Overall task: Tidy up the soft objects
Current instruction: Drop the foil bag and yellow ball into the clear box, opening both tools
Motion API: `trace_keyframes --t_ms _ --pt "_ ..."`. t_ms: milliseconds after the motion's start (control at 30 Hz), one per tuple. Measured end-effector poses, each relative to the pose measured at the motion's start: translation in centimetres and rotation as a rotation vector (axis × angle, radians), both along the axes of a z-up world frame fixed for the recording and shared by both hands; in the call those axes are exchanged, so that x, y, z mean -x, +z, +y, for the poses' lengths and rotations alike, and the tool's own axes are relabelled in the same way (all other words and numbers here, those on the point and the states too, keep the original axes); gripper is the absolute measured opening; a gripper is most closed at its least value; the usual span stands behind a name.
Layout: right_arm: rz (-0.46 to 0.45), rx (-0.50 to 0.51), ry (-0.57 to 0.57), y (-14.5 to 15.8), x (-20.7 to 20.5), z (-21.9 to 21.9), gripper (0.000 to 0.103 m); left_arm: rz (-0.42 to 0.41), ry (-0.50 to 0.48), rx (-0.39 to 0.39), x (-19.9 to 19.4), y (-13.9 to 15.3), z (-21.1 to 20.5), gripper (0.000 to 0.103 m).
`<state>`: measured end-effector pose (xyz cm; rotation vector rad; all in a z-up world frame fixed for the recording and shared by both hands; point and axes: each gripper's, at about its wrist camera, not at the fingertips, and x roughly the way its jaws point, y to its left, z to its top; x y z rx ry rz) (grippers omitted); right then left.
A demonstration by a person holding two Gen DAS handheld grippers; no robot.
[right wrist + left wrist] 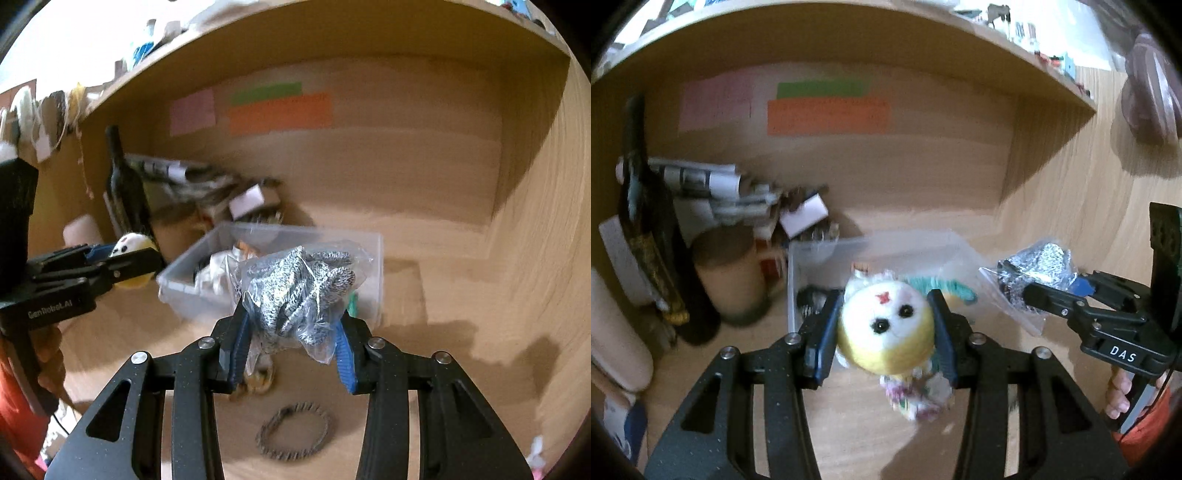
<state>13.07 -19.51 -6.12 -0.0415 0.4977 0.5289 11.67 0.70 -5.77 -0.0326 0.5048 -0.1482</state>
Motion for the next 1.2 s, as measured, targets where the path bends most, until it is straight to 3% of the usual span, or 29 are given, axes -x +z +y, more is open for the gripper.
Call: trace_keyframes --t_ms 233,433,633,1067,1200 --pt "-0.041 -0.036 -0.013 2.3 -2.4 0.1 0.037 -0.022 0.023 0.003 -3.4 1.6 0.4 0.046" --pt "-0.027 -0.036 -0.017 2.4 -4.6 1.1 0.037 0.007 0.098 -0.007 -7.2 1.0 1.7 0.046" --pt "0.041 -0.007 0.003 0.6 -6.8 3.3 0.037 0.093 0.146 -0.012 -10.6 -1.3 2.9 0.046" --pt "0.193 0.11 0.042 -4.8 -10.3 6.8 0.038 0.256 0.118 0.049 -15.0 -5.3 3.0 0.046" --pt "0.209 0.123 0.034 -5.1 -10.6 6.6 0.045 0.27 0.109 0.042 -14.9 -5.5 2.9 0.055"
